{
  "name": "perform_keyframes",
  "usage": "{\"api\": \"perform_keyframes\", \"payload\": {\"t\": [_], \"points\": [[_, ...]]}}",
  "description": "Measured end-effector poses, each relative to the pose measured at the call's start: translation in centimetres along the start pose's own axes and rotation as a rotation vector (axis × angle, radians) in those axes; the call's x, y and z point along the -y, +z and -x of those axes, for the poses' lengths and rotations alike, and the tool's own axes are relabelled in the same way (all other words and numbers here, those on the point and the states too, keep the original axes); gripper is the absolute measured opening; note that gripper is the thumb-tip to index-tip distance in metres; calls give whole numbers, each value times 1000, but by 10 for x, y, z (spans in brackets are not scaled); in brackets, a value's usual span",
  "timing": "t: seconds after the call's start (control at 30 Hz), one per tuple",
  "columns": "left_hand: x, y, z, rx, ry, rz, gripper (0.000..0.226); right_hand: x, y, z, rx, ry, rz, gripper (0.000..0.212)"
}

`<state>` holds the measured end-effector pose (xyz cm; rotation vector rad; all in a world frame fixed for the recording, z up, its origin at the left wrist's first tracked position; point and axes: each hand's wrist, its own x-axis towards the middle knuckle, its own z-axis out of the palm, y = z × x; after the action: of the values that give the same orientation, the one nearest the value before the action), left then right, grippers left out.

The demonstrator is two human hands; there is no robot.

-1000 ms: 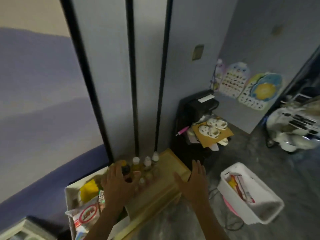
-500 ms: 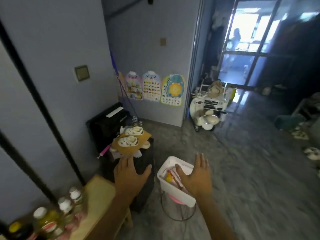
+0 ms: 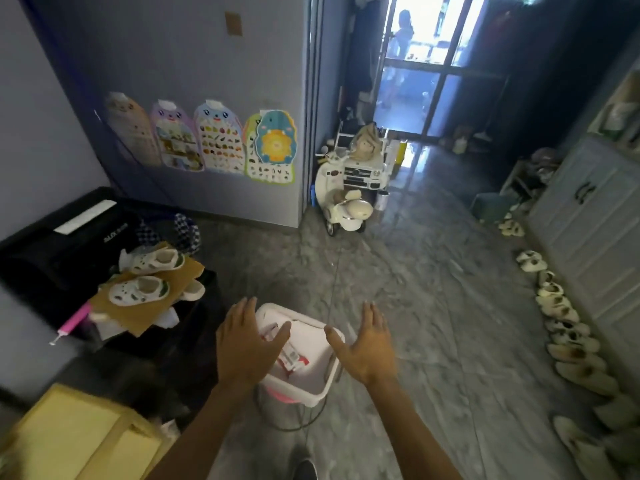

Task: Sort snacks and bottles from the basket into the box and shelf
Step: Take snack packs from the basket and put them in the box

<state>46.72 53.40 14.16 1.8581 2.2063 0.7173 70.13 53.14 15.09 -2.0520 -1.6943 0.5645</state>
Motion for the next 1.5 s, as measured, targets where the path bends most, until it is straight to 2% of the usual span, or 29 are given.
{"api": "perform_keyframes", "payload": {"t": [0.27,0.4,0.53,0.67,0.83,0.9,1.0,1.1,1.2,1.33,1.4,1.5], "points": [[-13,83,-89,68,-228,85,108,-1,24,-136,104,-81,157,118],[-7,101,-118,44,-333,55,106,6,40,-189,166,-133,171,123],[8,120,-132,-1,-470,30,107,9,68,-231,248,-208,171,115],[24,153,-138,-26,-584,-31,97,-3,118,-271,379,-305,183,113],[59,223,-129,8,-694,-162,94,-34,207,-299,535,-384,208,111],[77,257,-124,35,-703,-184,84,-53,254,-300,563,-430,196,112],[106,318,-121,100,-616,-217,73,-88,330,-301,641,-431,247,116],[146,387,-127,195,-549,-266,74,-118,399,-305,679,-462,267,110],[180,439,-139,313,-566,-339,84,-140,456,-303,669,-487,232,109],[193,467,-143,364,-600,-275,70,-162,501,-283,587,-478,229,105],[195,471,-139,326,-605,-281,61,-165,512,-277,575,-437,211,104],[192,462,-139,258,-638,-218,63,-155,515,-274,591,-375,200,111]]}}
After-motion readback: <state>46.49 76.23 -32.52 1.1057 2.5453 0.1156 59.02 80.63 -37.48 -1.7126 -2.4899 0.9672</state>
